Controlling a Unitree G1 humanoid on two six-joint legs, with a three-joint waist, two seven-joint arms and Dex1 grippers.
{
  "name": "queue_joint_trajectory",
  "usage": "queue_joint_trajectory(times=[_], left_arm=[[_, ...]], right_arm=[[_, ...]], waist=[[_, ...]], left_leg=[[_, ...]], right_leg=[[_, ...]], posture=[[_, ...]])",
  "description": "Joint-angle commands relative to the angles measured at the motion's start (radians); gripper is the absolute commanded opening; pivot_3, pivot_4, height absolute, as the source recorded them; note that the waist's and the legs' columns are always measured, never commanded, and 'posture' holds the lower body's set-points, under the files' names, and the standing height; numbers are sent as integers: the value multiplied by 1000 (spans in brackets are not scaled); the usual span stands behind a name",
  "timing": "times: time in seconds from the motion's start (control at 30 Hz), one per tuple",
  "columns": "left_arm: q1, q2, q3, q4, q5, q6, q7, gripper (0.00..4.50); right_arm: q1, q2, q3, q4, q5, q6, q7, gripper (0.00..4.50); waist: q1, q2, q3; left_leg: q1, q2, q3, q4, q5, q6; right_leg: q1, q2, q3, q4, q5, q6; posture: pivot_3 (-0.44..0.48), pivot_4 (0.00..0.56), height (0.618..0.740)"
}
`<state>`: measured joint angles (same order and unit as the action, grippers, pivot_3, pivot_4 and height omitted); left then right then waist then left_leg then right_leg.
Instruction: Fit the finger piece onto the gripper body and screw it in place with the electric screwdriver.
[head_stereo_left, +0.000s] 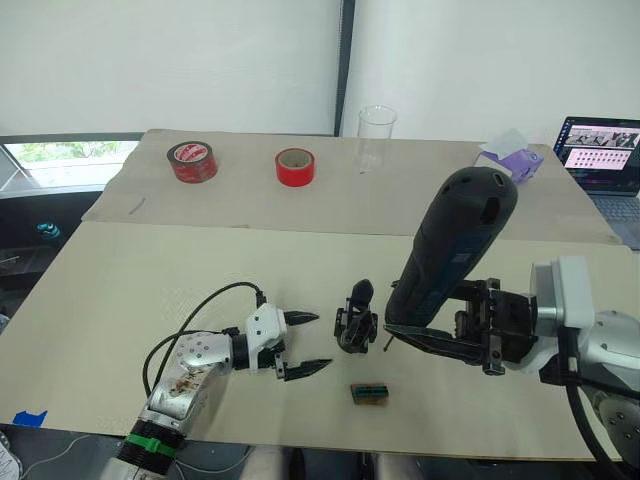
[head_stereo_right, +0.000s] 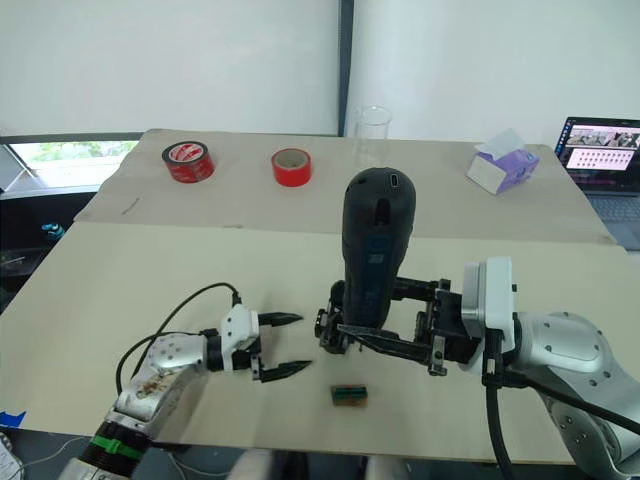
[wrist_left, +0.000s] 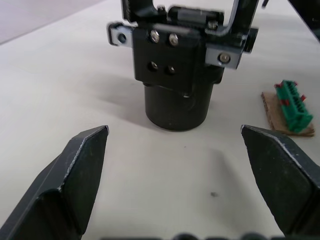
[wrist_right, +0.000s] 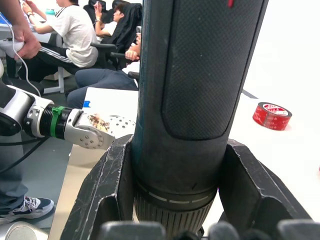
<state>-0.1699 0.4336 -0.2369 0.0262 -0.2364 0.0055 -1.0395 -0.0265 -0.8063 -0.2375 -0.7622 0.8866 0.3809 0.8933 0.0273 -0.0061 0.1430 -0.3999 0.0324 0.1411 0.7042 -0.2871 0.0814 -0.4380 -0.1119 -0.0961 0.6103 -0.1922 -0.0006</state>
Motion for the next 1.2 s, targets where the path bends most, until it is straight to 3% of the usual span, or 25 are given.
queue_joint_trajectory(times=[0.03, 0.3, 0.7, 0.8, 0.9, 1.2], left_arm=[[-26, -41, -34, 42, 25, -16, 13, 4473], [-90, -156, -84, 89, 101, -8, 105, 4473], [-112, -174, -106, 121, 135, 13, 126, 4473], [-99, -157, -107, 120, 132, 6, 113, 3731], [-100, -131, -106, 136, 121, -11, 75, 2333], [-231, -110, -103, 342, 70, -152, -134, 2340]], right_arm=[[5, -4, -44, -32, 16, -18, 3, 1933], [31, 0, -49, -27, -4, -28, 10, 1933], [35, 15, -41, -23, -38, -37, 18, 1933], [38, 20, -42, -24, -43, -38, 21, 1933], [36, 19, -45, -22, -45, -37, 25, 1933], [44, 1, -75, -15, -26, -25, 55, 1933]], waist=[[1, 0, 0], [15, 0, 0], [13, 0, 0], [11, 0, 0], [9, 0, 0], [7, 0, 0]], left_leg=[[0, 0, 0, 0, 0, 0], [0, -1, 0, 1, 1, 2], [0, -1, 0, 1, 1, 2], [0, -1, 0, 1, 1, 2], [0, 0, 0, 1, 1, 2], [0, 0, 0, 1, 2, 2]], right_leg=[[0, 0, 0, 0, 0, 0], [1, -1, 0, -1, -2, 4], [1, -1, 0, 0, 0, 6], [1, -1, 0, 0, 0, 6], [1, 0, 0, 0, 0, 6], [1, 1, 0, 0, -1, 6]], posture=[[0, 150, 740], [0, 150, 740], [0, 150, 740], [0, 150, 740], [0, 150, 740], [0, 150, 740]])
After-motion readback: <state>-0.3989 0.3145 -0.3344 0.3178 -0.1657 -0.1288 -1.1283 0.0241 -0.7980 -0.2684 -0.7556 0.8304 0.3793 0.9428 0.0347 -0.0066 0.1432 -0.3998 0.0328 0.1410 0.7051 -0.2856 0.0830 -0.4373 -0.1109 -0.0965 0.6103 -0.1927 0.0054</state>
